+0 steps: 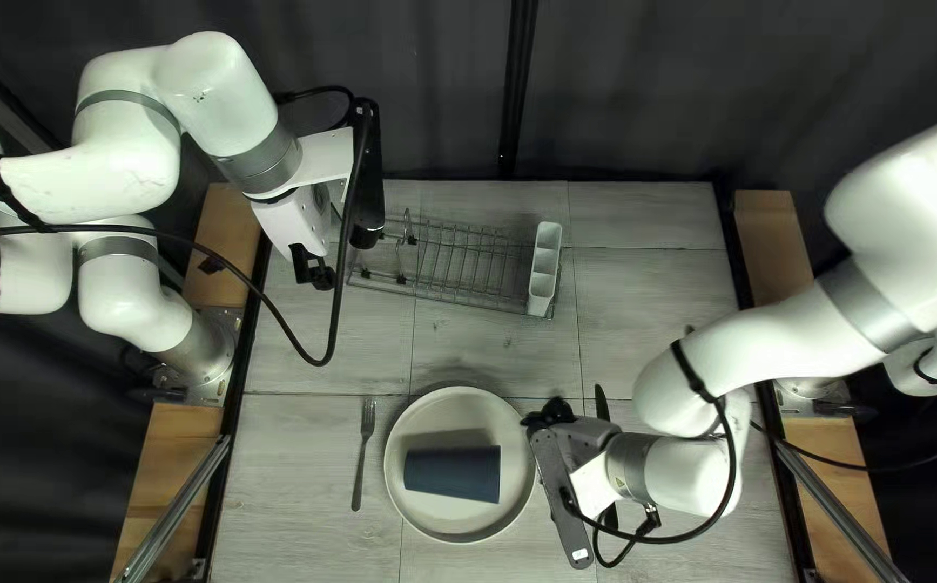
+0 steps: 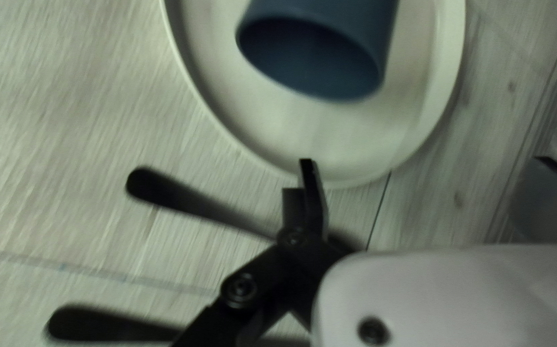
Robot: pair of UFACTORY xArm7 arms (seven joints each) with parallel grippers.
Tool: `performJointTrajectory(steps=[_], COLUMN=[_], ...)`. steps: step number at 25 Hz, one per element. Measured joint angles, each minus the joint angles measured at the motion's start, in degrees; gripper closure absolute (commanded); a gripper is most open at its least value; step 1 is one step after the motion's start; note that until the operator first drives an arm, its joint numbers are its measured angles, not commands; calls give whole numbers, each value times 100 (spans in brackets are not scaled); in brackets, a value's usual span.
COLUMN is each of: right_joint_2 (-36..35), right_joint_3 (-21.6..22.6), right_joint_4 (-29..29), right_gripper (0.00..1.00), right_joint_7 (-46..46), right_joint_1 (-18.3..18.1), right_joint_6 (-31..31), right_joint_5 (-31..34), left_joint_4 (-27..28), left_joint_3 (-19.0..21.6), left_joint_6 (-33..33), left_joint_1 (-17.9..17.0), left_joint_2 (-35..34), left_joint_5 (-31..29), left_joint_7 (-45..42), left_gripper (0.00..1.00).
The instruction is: Pick up and place plate onto table. Place down one fork to the left of the plate. Place spoon and knife to the right of the plate. Place cup above the knife and spoon
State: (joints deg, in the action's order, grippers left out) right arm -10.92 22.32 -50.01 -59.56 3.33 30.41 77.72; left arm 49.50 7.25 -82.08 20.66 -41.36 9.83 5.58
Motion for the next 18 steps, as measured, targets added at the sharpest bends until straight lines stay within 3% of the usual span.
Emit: performJointTrajectory(steps=[10,18], right_joint_2=[-728,-1057], right_joint_3=[-390,-508], right_joint_4=[-435,-712], right_gripper=[0,0], right_joint_7=[-1213,-1634], right_joint_1=[-148,-325], right_joint_6=[-486,-630], right_joint_5=[2588,3484], left_joint_4=[0,0], left_joint_3=[0,0], left_joint_6=[0,0], left_joint_1=[0,0], left_joint_2=[0,0], left_joint_5=[0,0], left_joint_7=[0,0], left_gripper=[0,0])
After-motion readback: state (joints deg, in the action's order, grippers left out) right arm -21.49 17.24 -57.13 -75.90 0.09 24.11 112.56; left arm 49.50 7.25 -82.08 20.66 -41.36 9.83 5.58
